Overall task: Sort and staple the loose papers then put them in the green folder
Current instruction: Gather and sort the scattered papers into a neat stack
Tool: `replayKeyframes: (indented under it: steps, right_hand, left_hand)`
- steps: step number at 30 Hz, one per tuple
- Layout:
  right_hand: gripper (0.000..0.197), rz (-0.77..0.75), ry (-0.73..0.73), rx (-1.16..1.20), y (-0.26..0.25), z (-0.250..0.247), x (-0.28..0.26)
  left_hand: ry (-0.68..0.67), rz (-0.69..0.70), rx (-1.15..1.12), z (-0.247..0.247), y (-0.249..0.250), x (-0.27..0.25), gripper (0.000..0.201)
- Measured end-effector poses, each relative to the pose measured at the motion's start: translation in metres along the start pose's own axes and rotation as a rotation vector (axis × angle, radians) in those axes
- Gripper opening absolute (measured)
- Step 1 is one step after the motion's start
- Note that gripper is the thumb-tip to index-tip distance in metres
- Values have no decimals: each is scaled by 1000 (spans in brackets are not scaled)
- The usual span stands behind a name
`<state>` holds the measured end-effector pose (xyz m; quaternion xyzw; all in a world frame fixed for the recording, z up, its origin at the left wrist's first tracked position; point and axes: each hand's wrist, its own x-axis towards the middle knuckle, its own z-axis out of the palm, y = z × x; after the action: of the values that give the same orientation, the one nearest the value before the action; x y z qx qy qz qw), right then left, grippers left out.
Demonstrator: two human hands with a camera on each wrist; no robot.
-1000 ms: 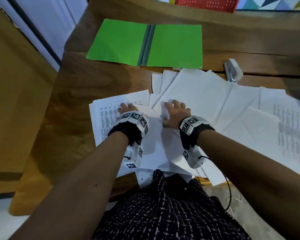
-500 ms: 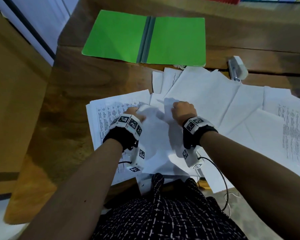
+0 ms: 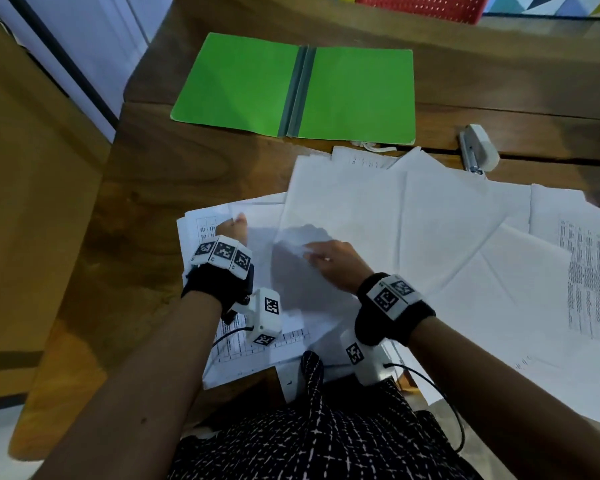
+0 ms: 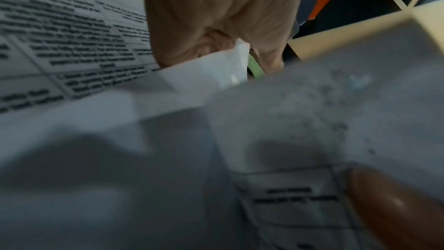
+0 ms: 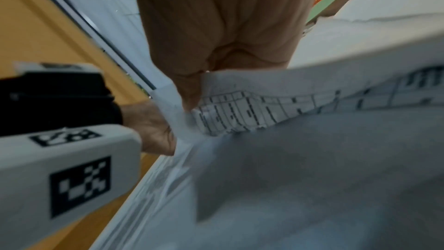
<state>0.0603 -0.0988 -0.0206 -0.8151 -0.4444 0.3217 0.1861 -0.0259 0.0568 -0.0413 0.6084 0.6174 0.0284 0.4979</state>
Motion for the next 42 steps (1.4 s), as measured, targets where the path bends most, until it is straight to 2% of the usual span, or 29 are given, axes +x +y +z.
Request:
replayKeyframes:
  steps: [2,4,6,8,11,13,15,17,19,21,23,24,26,28,30,32,33,35,38,40,42]
  right_hand:
    - [32,-79,-114,-2,-11,11,-3]
    - [41,-101,-247,14,-18,18,-6]
    - [46,-32,-289,119,-16,18,-6]
    - [49,41,-165,162,-3,15,-2]
    - [53,105,-1,-5,30,8,5]
    - [48,165,36,-58,46,2,5]
    - [47,209,81,-46,53,-5,3]
    - [59,252,55,-111,54,-11,-1]
    - [68,285,21,-214,53,-14,-4]
    - [74,313,30,-261,56,-11,-6]
    - [81,409,113,-228,62,-5,-7]
    - [84,486,172,-179,64,-3,-7]
    - [85,601,266,-98,68,-2,-7]
    - [80,615,275,-114,65,-4,-6]
    - [76,580,276,-139,64,-4,-5]
    - [74,585,299,-111,66,-4,-3]
    - [72,602,323,-83,67,-5,-3]
    - [67,678,389,15,67,-10,-2]
    - [58,862,588,298,73,-21,-1]
    - [68,974,651,439,80,-28,-3]
    - [72,989,661,548,86,-32,-2]
  left_hand:
    - [-103,-13,-75,2,-1,-5,89]
    - [-136,6,-7,6,-4,-5,71]
    - [-84,52,108,6,-7,-1,51]
    - [19,97,105,-4,2,0,47]
    - [167,252,-25,-29,33,-4,43]
    - [274,428,-50,-54,63,-14,40]
    - [385,584,-36,-78,90,-30,46]
    - [504,710,-63,-94,104,-42,59]
    - [587,834,-90,-100,115,-57,51]
    - [581,944,-121,-98,124,-74,53]
    - [456,983,-17,-87,122,-88,57]
    - [335,978,99,-75,116,-91,48]
    - [59,874,228,-47,93,-89,33]
    - [-184,677,306,-20,66,-80,34]
    - [-387,526,505,-2,36,-66,36]
    - [-528,482,725,7,15,-57,42]
    - [-557,484,787,10,9,-56,50]
    - [-578,444,791,8,3,-51,59]
    - [-534,350,482,-4,4,-36,70]
    - [-256,300,359,-11,3,-16,80]
    - [29,158,448,-16,-1,-5,94]
